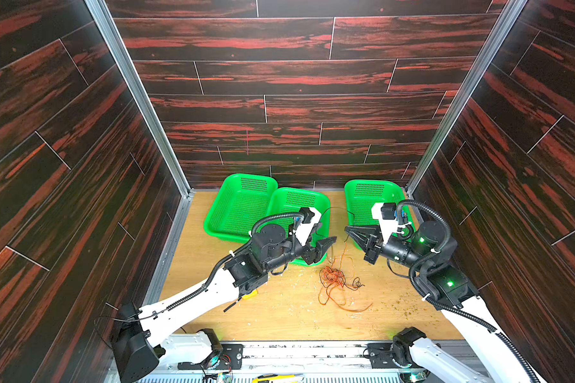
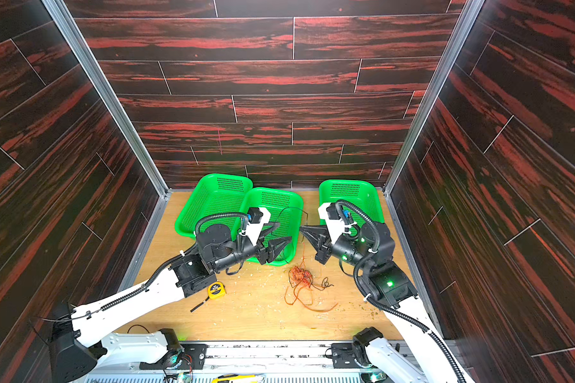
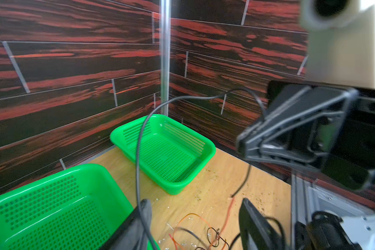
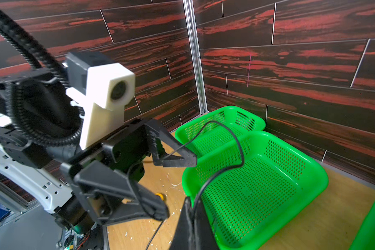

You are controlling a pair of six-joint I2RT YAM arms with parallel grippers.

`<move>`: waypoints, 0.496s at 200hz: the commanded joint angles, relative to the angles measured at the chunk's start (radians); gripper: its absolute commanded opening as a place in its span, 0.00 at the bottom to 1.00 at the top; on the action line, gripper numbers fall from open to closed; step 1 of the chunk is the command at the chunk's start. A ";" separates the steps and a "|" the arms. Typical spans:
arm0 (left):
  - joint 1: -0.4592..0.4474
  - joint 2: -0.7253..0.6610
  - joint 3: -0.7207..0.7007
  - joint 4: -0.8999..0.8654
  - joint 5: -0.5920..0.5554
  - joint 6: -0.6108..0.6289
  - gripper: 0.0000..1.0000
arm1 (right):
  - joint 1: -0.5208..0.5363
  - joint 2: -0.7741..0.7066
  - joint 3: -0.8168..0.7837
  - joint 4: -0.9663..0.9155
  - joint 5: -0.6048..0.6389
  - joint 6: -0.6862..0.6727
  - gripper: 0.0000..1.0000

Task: Untangle and sort cables by color
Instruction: Untie the cable.

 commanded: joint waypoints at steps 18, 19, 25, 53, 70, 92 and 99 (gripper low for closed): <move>-0.003 0.020 0.061 -0.034 0.075 0.068 0.67 | -0.003 0.032 0.046 -0.024 -0.022 -0.007 0.00; -0.005 0.022 0.062 -0.034 0.075 0.069 0.67 | -0.002 0.032 0.046 -0.023 -0.023 -0.006 0.00; -0.005 0.032 0.068 -0.034 0.070 0.072 0.67 | -0.002 0.034 0.046 -0.019 -0.026 -0.003 0.00; -0.009 0.078 0.092 0.007 0.069 0.064 0.68 | -0.002 0.049 0.047 -0.007 -0.044 0.006 0.00; -0.009 0.113 0.119 0.024 0.083 0.054 0.68 | -0.002 0.062 0.049 -0.002 -0.054 0.014 0.00; -0.012 0.158 0.157 -0.002 0.084 0.057 0.65 | -0.002 0.070 0.048 0.023 -0.073 0.029 0.00; -0.011 0.163 0.156 0.005 0.083 0.056 0.64 | -0.003 0.071 0.046 0.032 -0.075 0.033 0.00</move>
